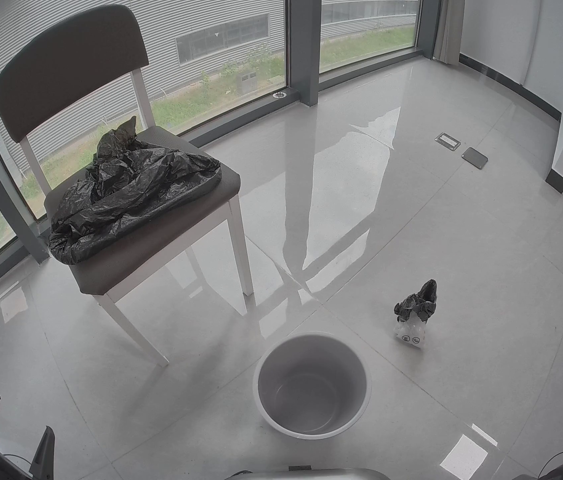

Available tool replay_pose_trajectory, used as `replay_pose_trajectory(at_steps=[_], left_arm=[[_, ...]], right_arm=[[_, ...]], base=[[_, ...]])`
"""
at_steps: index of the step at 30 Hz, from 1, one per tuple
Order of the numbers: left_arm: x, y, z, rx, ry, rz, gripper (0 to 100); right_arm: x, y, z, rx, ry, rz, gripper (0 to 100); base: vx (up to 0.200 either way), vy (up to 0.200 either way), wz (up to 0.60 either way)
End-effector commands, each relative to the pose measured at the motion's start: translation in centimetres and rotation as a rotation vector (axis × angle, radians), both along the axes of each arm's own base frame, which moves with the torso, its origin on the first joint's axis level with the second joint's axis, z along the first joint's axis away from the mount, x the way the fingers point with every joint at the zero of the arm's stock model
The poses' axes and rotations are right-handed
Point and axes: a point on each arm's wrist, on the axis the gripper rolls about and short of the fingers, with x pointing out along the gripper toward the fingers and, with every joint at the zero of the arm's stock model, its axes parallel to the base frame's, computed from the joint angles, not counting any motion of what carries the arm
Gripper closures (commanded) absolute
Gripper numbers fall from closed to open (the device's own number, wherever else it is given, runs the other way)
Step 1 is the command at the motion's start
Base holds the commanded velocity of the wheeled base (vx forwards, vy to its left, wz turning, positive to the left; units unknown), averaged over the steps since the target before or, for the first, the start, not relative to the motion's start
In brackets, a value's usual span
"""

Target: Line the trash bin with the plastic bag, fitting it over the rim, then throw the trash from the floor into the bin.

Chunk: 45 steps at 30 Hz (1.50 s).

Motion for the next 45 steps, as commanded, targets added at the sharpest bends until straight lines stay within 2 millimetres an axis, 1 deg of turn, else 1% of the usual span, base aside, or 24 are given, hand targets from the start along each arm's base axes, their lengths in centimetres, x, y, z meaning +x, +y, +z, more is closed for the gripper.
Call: replay_pose_trajectory(at_steps=[1,3,4,6,8,11,12,14,15,17,18,19,20,22,23,24,27,29,30,31,32,35,42,45], left_arm=[[0.0,0.0,-0.5,-0.005,-0.004,-0.006,0],[0.0,0.0,-0.4,-0.019,-0.007,-0.006,0],[-0.3,0.0,0.7,-0.049,-0.055,-0.014,0],[-1.5,0.0,7.1,-0.223,-0.188,-0.102,0],[0.3,0.0,12.4,-0.342,-0.114,-0.134,0],[1.8,0.0,15.1,-0.326,-0.086,-0.11,0],[2.8,-0.1,15.2,-0.297,-0.039,-0.112,0],[2.8,-0.1,15.2,-0.297,-0.039,-0.112,0],[5.1,-0.3,15.2,-0.168,0.04,-0.124,0],[7.0,-0.6,15.7,-0.114,0.085,-0.141,0],[7.8,-0.7,16.2,-0.11,0.1,-0.146,0],[7.8,-0.7,16.2,-0.11,0.1,-0.146,0],[9.9,-1.0,17.1,-0.1,0.137,-0.141,0],[11.9,-1.2,18.3,-0.091,0.16,-0.139,0],[11.9,-1.2,18.3,-0.091,0.16,-0.139,0],[13.1,-1.3,18.7,-0.08,0.174,-0.139,0],[17.0,-1.2,18.2,-0.047,0.263,-0.098,0],[18.7,-0.6,17.9,-0.025,0.28,-0.057,0],[18.7,-0.6,17.9,-0.025,0.28,-0.057,0],[20.2,0.0,17.9,0.019,0.277,-0.028,0],[20.8,0.4,17.9,0.039,0.277,-0.009,0],[21.5,1.4,18.3,0.077,0.276,0.034,0],[21.3,1.4,18.1,0.07,0.269,-0.058,0],[21.7,1.5,18.2,0.13,0.267,-0.023,0]], right_arm=[[-0.5,0.1,-0.4,-0.001,-0.013,0.028,0],[-0.9,0.2,-0.7,0.0,-0.022,0.04,0],[-1.0,0.2,-0.9,-0.001,-0.027,0.045,0],[-1.4,0.3,-1.2,-0.002,-0.037,0.059,0],[-1.6,0.3,-1.4,0.0,-0.037,0.059,0],[-1.5,0.3,-1.9,0.001,-0.023,0.053,0],[-1.4,0.3,-2.0,0.002,-0.018,0.051,0],[-1.4,0.3,-2.0,0.002,-0.018,0.051,0],[-1.3,0.3,-2.2,0.003,-0.005,0.043,0],[-1.3,0.3,-2.0,-0.001,0.013,0.041,0],[-1.3,0.3,-2.0,-0.005,0.027,0.038,0],[-1.3,0.3,-2.0,-0.005,0.027,0.038,0],[-0.9,0.2,-1.6,-0.029,0.063,0.043,0],[0.1,0.1,-1.3,-0.058,0.089,0.049,0],[0.1,0.1,-1.3,-0.058,0.089,0.049,0],[0.5,0.1,-1.1,-0.071,0.099,0.053,0],[1.5,-0.1,-0.8,-0.094,0.11,0.059,0],[1.5,0.0,-0.5,-0.086,0.114,0.076,0],[1.5,0.0,-0.5,-0.086,0.114,0.076,0],[1.6,0.0,-0.8,-0.091,0.127,0.095,0],[1.7,0.0,-0.9,-0.093,0.131,0.105,0],[2.0,0.0,-1.1,-0.103,0.142,0.131,0],[3.0,-0.1,-0.8,-0.109,0.168,0.141,0],[3.2,-0.1,-0.7,-0.107,0.175,0.141,0]], base=[[0.0,0.0,0.0],[0.0,0.0,0.0],[0.0,0.0,0.0],[0.0,0.0,0.0],[0.0,0.0,0.0],[0.0,0.0,0.0],[0.0,0.0,0.0],[0.0,0.0,0.0],[0.0,0.0,0.0],[0.0,0.0,0.0],[0.0,0.0,0.0],[0.0,0.0,0.0],[0.0,0.0,0.0],[0.0,0.0,0.0],[0.0,0.0,0.0],[0.0,0.0,0.0],[0.0,0.0,0.0],[0.0,0.0,0.0],[0.0,0.0,0.0],[0.0,0.0,0.0],[0.0,0.0,0.0],[0.0,0.0,0.0],[0.0,0.0,0.0],[0.0,0.0,0.0]])
